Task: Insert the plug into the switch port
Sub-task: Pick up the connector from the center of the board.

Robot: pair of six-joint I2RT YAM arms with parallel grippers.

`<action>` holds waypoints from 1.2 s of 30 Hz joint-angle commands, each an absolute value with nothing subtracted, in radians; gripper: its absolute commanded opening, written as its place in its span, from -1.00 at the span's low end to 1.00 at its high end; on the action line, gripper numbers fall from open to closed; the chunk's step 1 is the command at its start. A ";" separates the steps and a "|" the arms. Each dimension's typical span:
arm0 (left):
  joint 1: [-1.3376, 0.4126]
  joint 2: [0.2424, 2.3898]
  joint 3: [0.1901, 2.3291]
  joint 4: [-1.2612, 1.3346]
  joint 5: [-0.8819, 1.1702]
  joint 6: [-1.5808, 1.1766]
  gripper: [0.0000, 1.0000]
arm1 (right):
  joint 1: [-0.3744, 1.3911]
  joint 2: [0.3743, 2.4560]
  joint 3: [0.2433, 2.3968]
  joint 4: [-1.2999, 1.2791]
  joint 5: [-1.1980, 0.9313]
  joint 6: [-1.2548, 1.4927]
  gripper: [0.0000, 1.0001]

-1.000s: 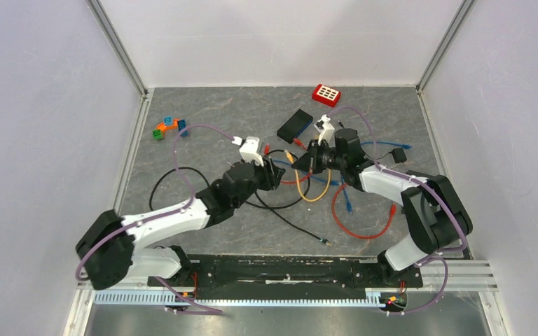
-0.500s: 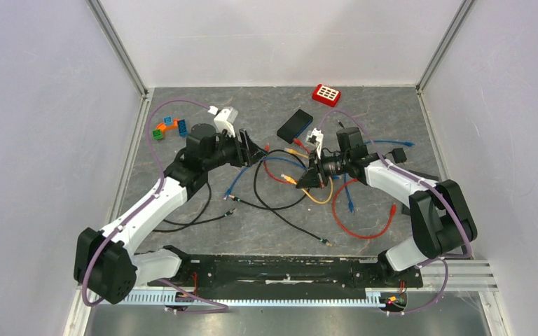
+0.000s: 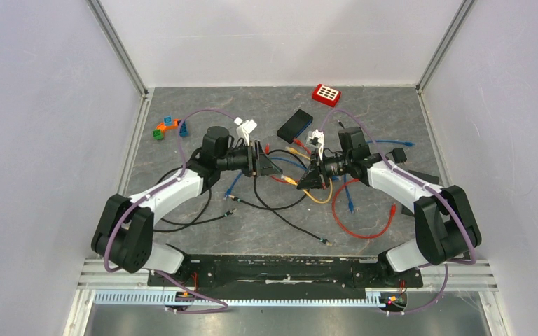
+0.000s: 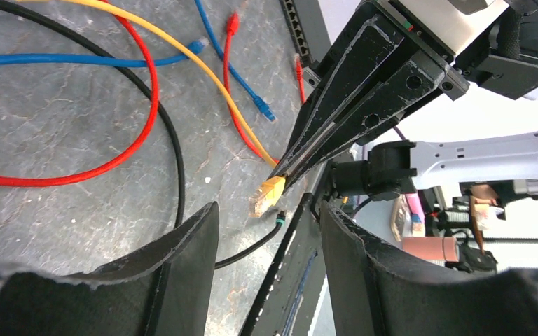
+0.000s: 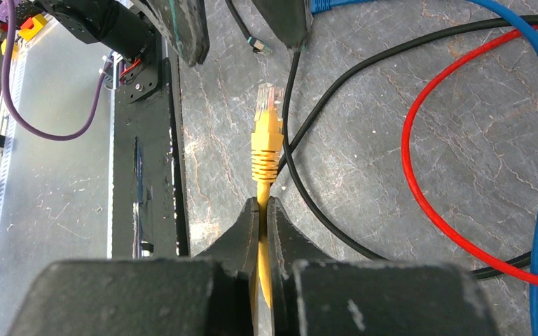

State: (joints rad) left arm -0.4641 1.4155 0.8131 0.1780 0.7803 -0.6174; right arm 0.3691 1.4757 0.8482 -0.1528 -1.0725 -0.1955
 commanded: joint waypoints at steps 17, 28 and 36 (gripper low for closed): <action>-0.504 1.607 0.770 0.550 0.923 -0.849 -0.16 | 0.374 1.451 0.810 -0.040 -1.093 -0.122 -0.86; -0.503 1.631 0.736 0.614 0.868 -0.999 -0.85 | 0.409 1.385 0.799 0.021 -0.780 -0.119 -0.13; -0.512 1.592 0.718 0.585 0.806 -1.044 -0.81 | 0.537 1.201 0.608 0.312 -0.652 -0.311 0.06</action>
State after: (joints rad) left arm -0.5034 1.6291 0.7181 0.5739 0.8379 -0.9951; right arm 0.4923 1.2644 0.6746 0.1158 -0.7242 -0.1818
